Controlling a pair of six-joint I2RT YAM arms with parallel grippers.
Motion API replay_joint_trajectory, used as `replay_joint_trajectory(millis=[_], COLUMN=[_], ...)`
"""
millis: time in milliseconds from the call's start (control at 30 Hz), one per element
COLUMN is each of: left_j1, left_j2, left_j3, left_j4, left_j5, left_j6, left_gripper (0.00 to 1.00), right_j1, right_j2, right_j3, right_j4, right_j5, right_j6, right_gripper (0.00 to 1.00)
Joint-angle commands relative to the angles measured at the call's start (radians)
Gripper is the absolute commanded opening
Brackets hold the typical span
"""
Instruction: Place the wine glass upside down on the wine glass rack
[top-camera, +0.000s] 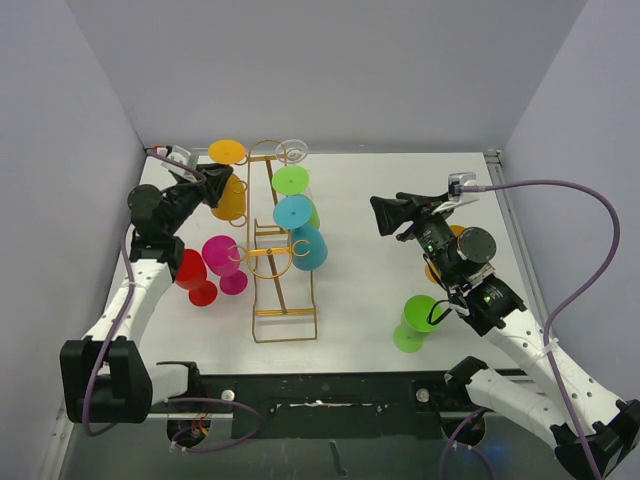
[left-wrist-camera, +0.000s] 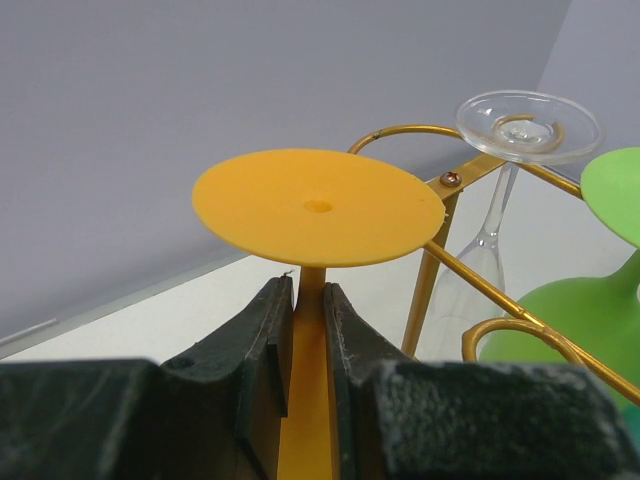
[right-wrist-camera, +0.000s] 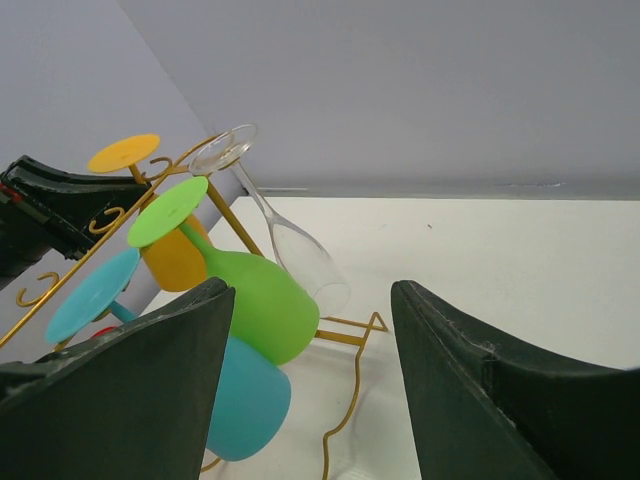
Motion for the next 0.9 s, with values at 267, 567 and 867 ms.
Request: replay_joint_trajectory(millis=[267, 567, 867], left_j1=[0.009, 0.009, 0.009], left_j2=[0.06, 0.077, 0.088], left_j3=[0.035, 0.018, 0.001], left_j4=[0.138, 0.194, 0.201], left_j5=[0.07, 0.144, 0.169], left_j6=[0.005, -0.026, -0.027], left_gripper=[0.0, 0.0, 0.0], right_j1=[-0.003, -0.002, -0.002], right_j2=[-0.015, -0.015, -0.008], right_j3=[0.012, 0.014, 0.018], right_j4=[0.059, 0.055, 0.055], right_j5=[-0.02, -0.02, -0.032], right_j6=[0.006, 0.001, 0.004], right_gripper=[0.65, 0.65, 0.65])
